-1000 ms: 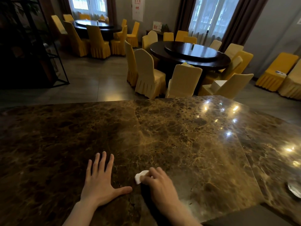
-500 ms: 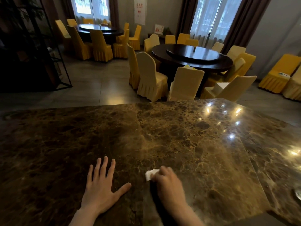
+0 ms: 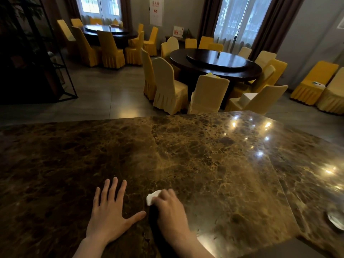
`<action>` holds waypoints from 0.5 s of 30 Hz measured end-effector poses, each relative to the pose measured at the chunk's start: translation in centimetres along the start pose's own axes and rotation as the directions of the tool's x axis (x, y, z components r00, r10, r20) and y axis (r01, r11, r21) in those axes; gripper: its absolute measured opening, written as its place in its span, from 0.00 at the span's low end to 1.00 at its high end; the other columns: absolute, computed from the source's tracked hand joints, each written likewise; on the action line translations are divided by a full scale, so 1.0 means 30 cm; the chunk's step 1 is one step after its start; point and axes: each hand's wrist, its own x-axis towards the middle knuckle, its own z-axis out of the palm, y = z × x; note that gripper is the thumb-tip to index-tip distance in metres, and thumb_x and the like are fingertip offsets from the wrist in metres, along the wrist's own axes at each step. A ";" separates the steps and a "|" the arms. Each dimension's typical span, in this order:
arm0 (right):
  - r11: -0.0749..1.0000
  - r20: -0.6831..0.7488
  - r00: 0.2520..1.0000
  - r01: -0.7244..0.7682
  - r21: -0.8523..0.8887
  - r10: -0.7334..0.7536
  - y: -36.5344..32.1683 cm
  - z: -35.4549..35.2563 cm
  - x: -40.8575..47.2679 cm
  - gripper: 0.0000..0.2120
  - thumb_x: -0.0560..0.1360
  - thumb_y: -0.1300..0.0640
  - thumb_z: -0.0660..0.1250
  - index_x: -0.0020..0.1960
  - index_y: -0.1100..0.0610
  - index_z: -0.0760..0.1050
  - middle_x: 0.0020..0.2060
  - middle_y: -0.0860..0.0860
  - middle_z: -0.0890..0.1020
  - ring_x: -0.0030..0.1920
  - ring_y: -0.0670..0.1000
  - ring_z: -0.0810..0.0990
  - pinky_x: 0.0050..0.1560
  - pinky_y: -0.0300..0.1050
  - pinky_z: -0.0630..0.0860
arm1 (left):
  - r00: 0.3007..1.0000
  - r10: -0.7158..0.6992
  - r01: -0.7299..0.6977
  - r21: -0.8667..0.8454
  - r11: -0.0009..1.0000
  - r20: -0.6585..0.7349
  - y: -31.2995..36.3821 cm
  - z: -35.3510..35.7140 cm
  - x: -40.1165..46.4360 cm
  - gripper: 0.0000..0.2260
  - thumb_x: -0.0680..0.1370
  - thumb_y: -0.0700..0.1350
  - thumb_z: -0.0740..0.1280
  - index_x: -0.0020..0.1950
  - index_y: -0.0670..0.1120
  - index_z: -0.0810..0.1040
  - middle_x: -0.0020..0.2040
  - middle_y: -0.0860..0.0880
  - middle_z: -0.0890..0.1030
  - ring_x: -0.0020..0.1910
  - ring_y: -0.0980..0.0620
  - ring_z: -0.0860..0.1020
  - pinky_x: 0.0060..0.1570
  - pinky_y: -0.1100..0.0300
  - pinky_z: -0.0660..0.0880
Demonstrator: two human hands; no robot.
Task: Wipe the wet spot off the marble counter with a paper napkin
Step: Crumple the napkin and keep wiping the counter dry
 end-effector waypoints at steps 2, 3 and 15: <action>0.992 0.050 0.991 0.125 -0.013 -0.125 0.016 -0.039 -0.029 0.06 0.73 0.52 0.70 0.50 0.48 0.82 0.46 0.45 0.79 0.48 0.47 0.73 0.41 0.39 0.72 | 1.000 0.006 -0.006 -0.005 1.000 -0.016 -0.001 0.005 -0.002 0.59 0.59 0.88 0.37 0.80 0.53 0.33 0.81 0.50 0.32 0.78 0.48 0.28 0.78 0.44 0.32; 0.992 0.049 0.992 0.119 -0.031 -0.117 0.058 -0.067 -0.042 0.05 0.73 0.51 0.70 0.48 0.48 0.82 0.45 0.45 0.79 0.48 0.47 0.73 0.40 0.40 0.72 | 1.000 0.006 -0.007 -0.012 1.000 -0.023 -0.002 0.007 -0.003 0.58 0.60 0.88 0.38 0.80 0.53 0.34 0.81 0.50 0.32 0.78 0.49 0.28 0.78 0.44 0.32; 0.788 -0.324 0.767 -0.608 -0.095 0.553 0.436 -0.255 -0.062 0.10 0.72 0.67 0.71 0.51 0.56 0.85 0.42 0.55 0.82 0.46 0.58 0.77 0.42 0.48 0.74 | 1.000 -0.008 0.007 -0.022 1.000 -0.022 0.006 0.016 0.007 0.59 0.59 0.88 0.39 0.80 0.53 0.34 0.81 0.48 0.32 0.78 0.47 0.28 0.79 0.41 0.33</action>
